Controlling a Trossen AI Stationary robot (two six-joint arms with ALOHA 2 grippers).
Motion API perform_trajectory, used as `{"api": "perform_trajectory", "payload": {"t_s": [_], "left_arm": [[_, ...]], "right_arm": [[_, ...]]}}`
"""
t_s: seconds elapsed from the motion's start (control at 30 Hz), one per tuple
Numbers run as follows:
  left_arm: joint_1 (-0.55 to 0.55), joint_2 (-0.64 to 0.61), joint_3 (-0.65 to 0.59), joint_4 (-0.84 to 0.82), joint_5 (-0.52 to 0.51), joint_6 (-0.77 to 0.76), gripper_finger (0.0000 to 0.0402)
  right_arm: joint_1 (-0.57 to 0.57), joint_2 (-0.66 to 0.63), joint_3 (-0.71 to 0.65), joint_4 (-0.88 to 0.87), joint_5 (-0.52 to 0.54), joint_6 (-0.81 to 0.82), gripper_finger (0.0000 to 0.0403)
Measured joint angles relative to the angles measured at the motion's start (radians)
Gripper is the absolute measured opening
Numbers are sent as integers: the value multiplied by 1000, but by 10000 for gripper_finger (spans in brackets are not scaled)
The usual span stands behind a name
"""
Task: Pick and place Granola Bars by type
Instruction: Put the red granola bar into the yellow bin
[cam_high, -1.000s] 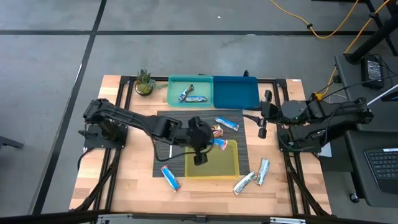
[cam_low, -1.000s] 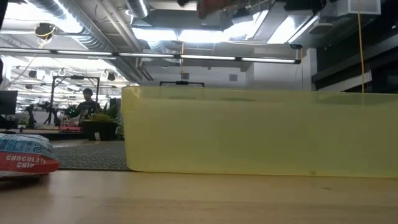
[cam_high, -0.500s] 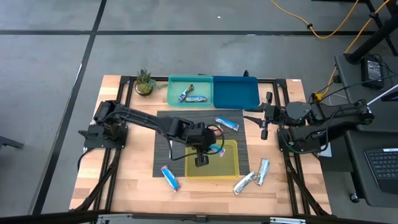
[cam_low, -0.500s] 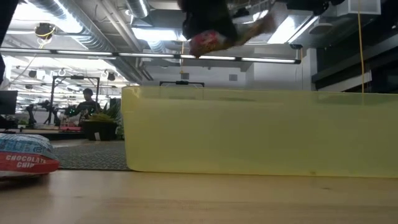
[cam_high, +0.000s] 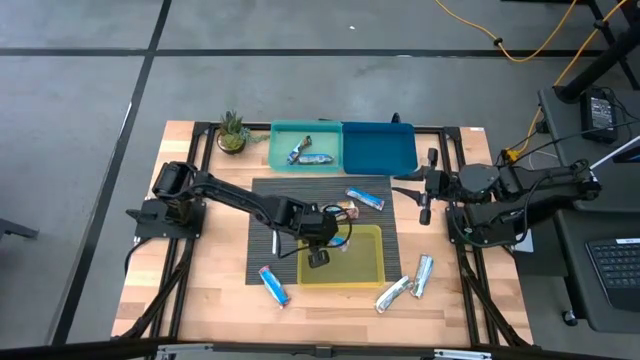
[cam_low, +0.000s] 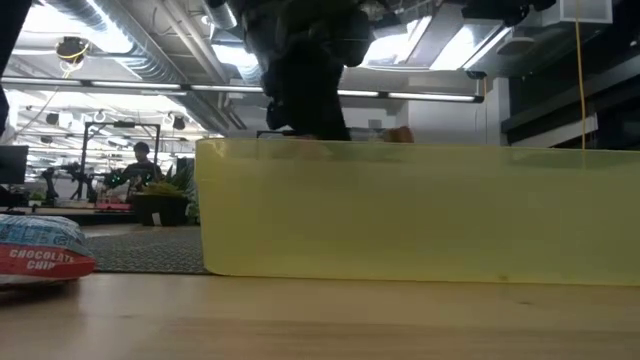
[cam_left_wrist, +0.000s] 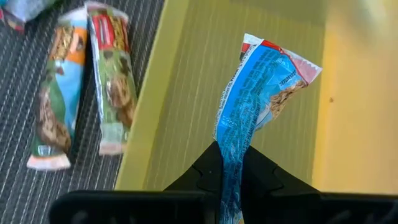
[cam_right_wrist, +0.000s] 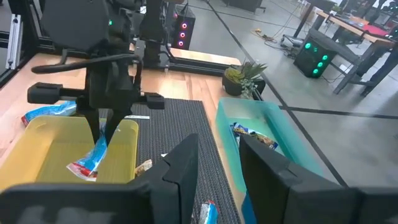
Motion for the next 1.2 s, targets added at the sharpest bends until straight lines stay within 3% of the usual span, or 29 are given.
{"api": "perform_trajectory", "payload": {"t_s": [0.93,1.2], "left_arm": [[-5,41,-25,26,17,-16,40],[-14,41,-2,20,12,-24,96]], "right_arm": [[0,0,0,-19,-2,-6,121],[0,0,0,-19,-2,-20,121]]}}
